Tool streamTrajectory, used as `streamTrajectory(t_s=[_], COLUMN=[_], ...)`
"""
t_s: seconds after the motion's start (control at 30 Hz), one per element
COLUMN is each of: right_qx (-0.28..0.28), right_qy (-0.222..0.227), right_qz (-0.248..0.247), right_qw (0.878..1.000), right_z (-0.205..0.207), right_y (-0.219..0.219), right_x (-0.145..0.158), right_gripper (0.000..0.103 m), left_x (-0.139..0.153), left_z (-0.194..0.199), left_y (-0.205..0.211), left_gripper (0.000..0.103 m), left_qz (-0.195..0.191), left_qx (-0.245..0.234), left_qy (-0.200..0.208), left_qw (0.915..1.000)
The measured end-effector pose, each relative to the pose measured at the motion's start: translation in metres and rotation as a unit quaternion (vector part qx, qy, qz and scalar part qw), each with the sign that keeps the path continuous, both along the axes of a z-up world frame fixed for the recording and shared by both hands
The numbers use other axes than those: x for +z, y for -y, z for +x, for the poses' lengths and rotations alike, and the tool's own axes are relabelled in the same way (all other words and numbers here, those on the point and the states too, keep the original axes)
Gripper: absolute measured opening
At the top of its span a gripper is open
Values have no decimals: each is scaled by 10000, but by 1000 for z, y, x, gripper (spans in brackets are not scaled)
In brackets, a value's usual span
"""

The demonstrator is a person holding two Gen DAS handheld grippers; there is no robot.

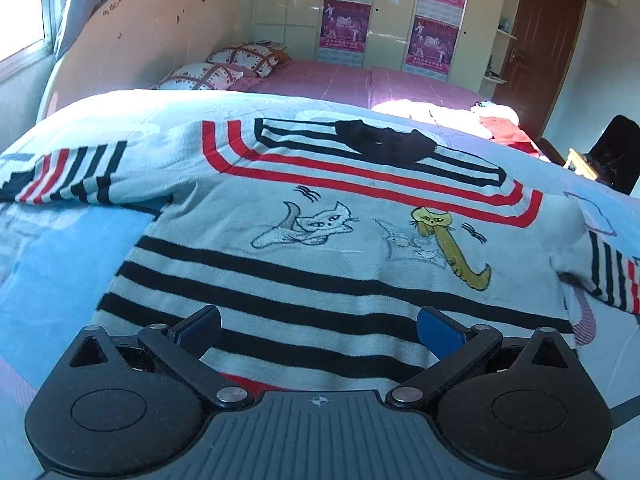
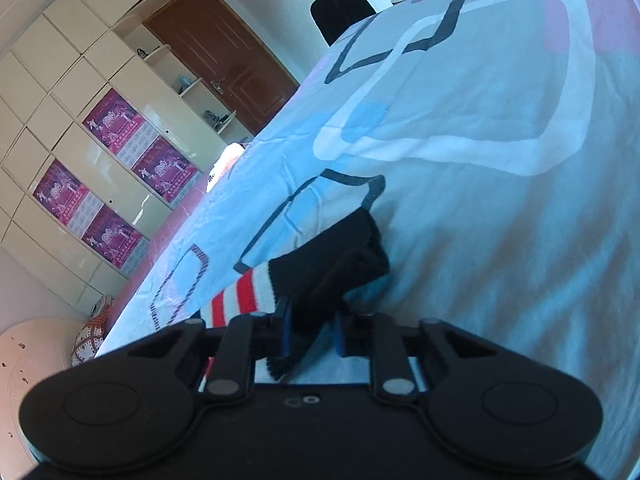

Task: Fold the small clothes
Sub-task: 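Lift the sleeve and fold it across the sweater body with the right gripper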

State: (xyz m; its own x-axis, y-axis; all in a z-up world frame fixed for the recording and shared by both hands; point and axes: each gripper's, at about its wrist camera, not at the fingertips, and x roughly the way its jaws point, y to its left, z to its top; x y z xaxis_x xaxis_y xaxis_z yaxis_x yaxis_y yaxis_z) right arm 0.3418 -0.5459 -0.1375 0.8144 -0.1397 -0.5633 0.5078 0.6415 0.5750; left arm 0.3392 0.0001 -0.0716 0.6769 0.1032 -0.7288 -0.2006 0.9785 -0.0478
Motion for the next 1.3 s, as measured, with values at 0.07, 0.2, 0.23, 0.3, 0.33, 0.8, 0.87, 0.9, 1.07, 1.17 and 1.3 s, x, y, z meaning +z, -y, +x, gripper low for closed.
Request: streamTrajectory(t_s=[0.07, 0.2, 0.23, 0.3, 0.33, 0.8, 0.87, 0.9, 1.07, 1.17, 1.3], right_qx=[62, 160, 181, 176, 129, 1058, 1371, 1544, 2287, 2677, 3080], right_qy=[-126, -507, -587, -661, -650, 323, 458, 510, 503, 399, 275], right_qz=[-384, -1119, -1224, -1287, -1224, -1652, -1589, -1548, -1315, -1156, -1030], right_qw=[9992, 9923, 9906, 9893, 9903, 9800, 9766, 9745, 9633, 9557, 9454], right_z=[-2, 1, 4, 7, 8, 48, 59, 65, 92, 102, 112], right_y=[-4, -14, -17, -21, -21, -149, -184, -204, -290, -330, -376], right_x=[10, 10, 13, 18, 19, 85, 90, 91, 83, 75, 64], right_gripper=[6, 6, 6, 7, 7, 7, 7, 7, 7, 7, 7], left_x=[-1, -12, -18, -25, -28, -32, -31, -32, -34, -34, -34], left_z=[5, 15, 17, 19, 19, 5, 3, 2, -1, -4, -9], left_y=[-7, -41, -53, -70, -79, -175, -189, -194, -217, -226, -237], left_gripper=[103, 103, 103, 103, 103, 103, 103, 103, 103, 103, 103], left_qz=[246, 624, 580, 469, 407, 138, 92, 69, 22, 7, -3], left_qx=[-6, 299, 397, 551, 595, 783, 831, 829, 757, 752, 733], left_qy=[-17, -180, -276, -366, -348, 66, 122, 136, 174, 198, 270], left_qw=[9997, 9974, 9971, 9967, 9968, 9968, 9964, 9964, 9970, 9970, 9969])
